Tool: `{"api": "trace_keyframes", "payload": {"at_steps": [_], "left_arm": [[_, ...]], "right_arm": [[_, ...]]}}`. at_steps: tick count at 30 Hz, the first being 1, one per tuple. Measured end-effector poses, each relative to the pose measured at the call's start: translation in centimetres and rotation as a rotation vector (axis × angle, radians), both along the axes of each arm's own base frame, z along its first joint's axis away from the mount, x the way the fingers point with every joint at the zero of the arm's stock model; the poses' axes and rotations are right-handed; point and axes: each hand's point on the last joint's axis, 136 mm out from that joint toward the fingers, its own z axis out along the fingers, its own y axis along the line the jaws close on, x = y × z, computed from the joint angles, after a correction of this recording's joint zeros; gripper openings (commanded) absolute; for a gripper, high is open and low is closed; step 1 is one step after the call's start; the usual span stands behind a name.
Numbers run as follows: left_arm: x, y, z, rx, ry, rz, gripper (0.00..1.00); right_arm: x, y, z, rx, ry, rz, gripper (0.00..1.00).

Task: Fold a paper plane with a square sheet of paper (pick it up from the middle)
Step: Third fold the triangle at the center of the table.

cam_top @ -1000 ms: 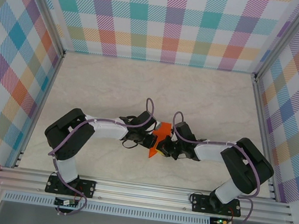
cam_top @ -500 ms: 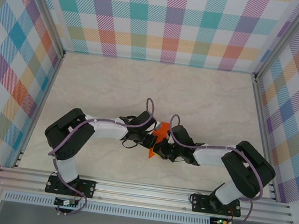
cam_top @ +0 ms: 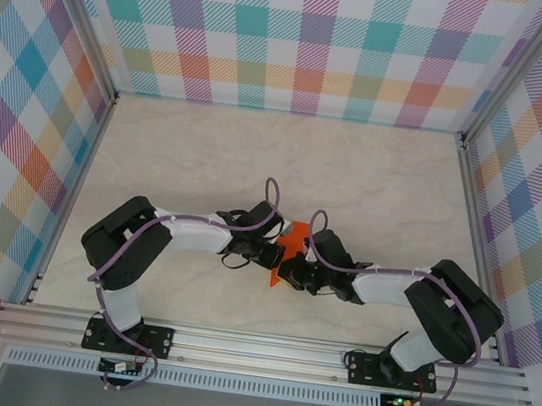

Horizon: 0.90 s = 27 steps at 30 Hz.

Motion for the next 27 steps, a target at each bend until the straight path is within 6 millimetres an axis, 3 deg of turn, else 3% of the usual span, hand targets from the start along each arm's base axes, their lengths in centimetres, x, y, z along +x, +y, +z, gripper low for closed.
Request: {"api": "trace_keyframes", "payload": {"at_steps": [5, 9, 22, 27], "left_arm": [[0.0, 0.0, 0.0, 0.0, 0.0, -0.001, 0.0], [0.0, 0.0, 0.0, 0.001, 0.0, -0.003, 0.0], [0.0, -0.1, 0.0, -0.003, 0.002, -0.005, 0.0], [0.0, -0.1, 0.0, -0.003, 0.002, -0.005, 0.0]], "right_arm": [[-0.8, 0.6, -0.2, 0.002, -0.002, 0.019, 0.09], [-1.0, 0.8, -1.5, -0.013, 0.014, 0.018, 0.08], [-1.4, 1.3, 0.0, 0.003, -0.013, 0.017, 0.09], [-2.1, 1.7, -0.6, -0.022, 0.0, 0.035, 0.07]]}}
